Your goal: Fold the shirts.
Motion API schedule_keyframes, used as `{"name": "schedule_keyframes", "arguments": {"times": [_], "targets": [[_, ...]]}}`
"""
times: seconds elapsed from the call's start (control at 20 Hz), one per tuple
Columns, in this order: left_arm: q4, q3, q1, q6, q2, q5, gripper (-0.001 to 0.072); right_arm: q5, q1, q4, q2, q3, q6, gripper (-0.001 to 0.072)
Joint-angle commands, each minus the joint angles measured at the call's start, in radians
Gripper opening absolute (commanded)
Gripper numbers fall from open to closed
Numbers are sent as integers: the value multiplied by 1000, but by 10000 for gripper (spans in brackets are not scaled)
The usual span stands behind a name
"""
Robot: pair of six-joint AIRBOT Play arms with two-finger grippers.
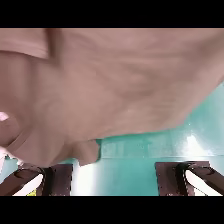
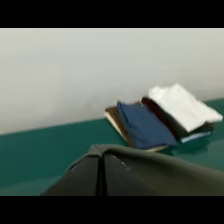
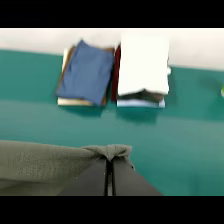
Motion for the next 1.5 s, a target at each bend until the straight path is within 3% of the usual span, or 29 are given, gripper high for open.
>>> {"name": "schedule_keyframes", "arguments": {"times": [0.0,0.15,0.3,0.45,0.65,0.85,1.15,1.4,1.45], "targets": [[-4,-100,0,3,-188,-78,25,124,0,1,-154,-60,-8,14],[-4,-188,0,20,-391,-68,26,76,-35,10,-293,-264,-24,16],[0,-205,0,57,-587,13,26,-63,-133,111,-453,-367,-54,16],[-1,-205,0,57,-724,90,26,-149,-208,222,-593,-338,-63,16],[-4,-204,0,99,-784,127,26,-146,-228,264,-713,-220,-73,16],[-3,-213,0,174,-785,5,26,-131,-220,248,-679,-267,-114,16],[-61,-381,0,172,-784,2,27,-255,-222,158,-565,-604,-114,16],[-80,-444,0,142,-782,1,28,-317,-194,159,-538,-731,-114,18],[-80,-443,0,142,-779,-8,43,-313,-189,160,-538,-731,-114,57]]}}
